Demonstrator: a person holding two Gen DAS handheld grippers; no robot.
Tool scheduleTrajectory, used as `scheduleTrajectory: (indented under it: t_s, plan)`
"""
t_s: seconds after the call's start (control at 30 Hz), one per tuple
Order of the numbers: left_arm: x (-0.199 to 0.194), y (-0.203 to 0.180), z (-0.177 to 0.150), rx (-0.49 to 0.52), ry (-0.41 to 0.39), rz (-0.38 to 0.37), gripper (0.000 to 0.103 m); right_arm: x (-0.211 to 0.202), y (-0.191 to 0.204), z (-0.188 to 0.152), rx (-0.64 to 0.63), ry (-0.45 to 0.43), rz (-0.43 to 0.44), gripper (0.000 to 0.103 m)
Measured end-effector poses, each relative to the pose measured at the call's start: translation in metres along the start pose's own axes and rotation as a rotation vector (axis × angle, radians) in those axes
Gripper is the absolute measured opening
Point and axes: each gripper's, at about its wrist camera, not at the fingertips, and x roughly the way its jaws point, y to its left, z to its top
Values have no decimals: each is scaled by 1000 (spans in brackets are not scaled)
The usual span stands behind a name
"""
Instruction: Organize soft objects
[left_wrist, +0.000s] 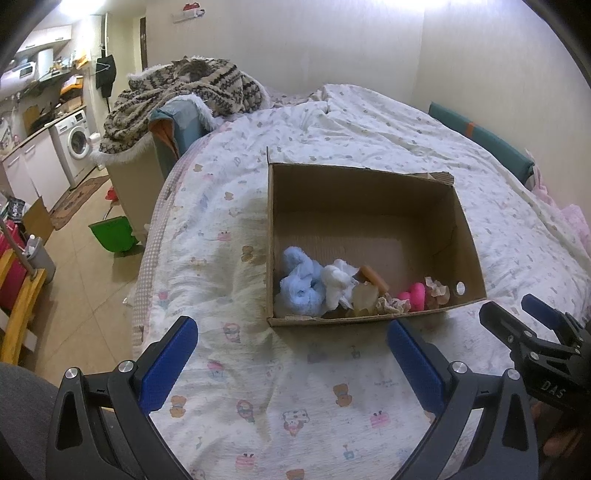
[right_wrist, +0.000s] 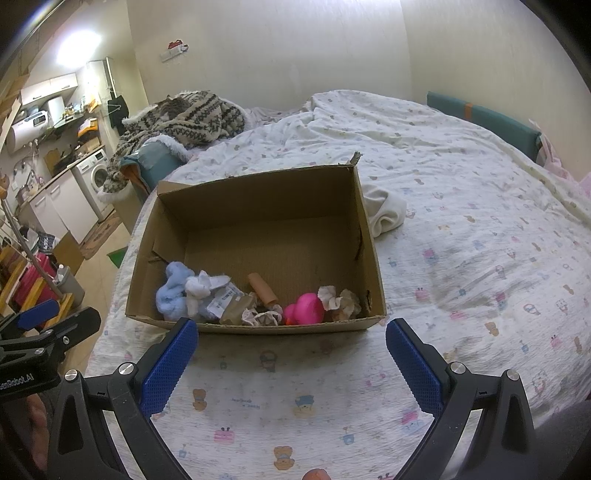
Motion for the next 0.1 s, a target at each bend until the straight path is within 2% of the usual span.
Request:
scheduleTrajectory:
  t_s: [0.1]
  plan:
    - [1,-1,-1,6,5,5,103,-1,1,1,0,-1,2,103]
